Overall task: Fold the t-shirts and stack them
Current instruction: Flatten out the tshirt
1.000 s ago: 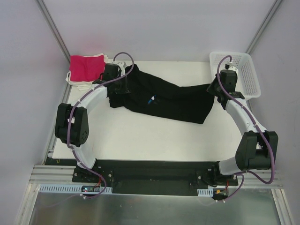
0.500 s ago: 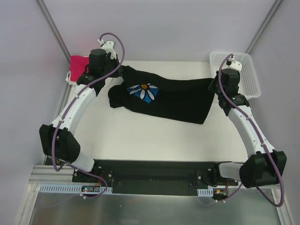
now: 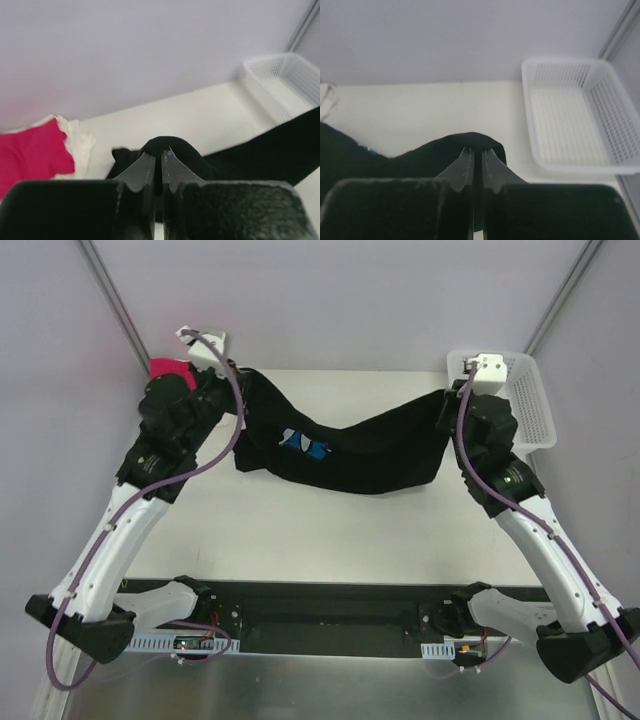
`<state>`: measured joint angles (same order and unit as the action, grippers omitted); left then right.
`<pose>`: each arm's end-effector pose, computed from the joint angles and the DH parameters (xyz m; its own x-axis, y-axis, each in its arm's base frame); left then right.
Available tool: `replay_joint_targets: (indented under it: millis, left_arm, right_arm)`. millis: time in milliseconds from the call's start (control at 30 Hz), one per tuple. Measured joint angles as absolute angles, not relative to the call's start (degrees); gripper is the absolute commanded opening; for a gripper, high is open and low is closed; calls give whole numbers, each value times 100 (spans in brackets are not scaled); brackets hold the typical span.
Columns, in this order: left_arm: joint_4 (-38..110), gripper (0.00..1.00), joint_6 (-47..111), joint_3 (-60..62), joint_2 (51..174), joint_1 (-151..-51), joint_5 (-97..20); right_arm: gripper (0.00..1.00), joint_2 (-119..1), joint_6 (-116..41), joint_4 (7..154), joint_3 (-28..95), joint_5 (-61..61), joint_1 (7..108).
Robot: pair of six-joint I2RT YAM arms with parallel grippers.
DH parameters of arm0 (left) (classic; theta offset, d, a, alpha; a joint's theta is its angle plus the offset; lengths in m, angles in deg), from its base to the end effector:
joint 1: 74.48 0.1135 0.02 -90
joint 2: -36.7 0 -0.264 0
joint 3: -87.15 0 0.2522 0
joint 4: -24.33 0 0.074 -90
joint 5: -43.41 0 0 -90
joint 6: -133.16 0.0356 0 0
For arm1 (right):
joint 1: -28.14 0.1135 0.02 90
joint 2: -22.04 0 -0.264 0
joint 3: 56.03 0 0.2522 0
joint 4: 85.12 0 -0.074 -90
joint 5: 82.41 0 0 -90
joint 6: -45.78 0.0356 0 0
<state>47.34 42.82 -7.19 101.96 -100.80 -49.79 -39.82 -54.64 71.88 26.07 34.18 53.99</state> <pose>0.2150 -0.1041 0.4874 0.0924 -0.0523 -0.9943 0.3935 0.9193 -0.0118 0.2210 0.0894 0.4284 -0.0449 -0.2015 -0.9785 0.0044 0.9794 -0.2019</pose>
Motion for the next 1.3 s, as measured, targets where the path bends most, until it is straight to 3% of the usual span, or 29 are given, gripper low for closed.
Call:
replay_joint_targets:
  millis: [300,500,633,800,1300]
  left_arm:
    - [3040,0,5751,-826,9179,-10063,-5003]
    - [2756,0,6654,-2190,9328,-10063,-4765]
    - [2730,0,6881,-3008,9306,-10063,-4547]
    - [2791,0,6958,-3668,9201,-10063,-4249]
    - [3220,0,6879,-3727,8830,-10063,-3766]
  right_arm:
    - [1,-3545,-6965,9214,3562,2867,5541]
    - [0,-3661,-7868,10128,4847,2096,5545]
    - [0,-3700,-8227,10242,5623,1728,5545]
    - [1,-3440,-8380,10178,5736,1416,5545]
    - [1,-2846,-8174,9711,5597,1110,5548]
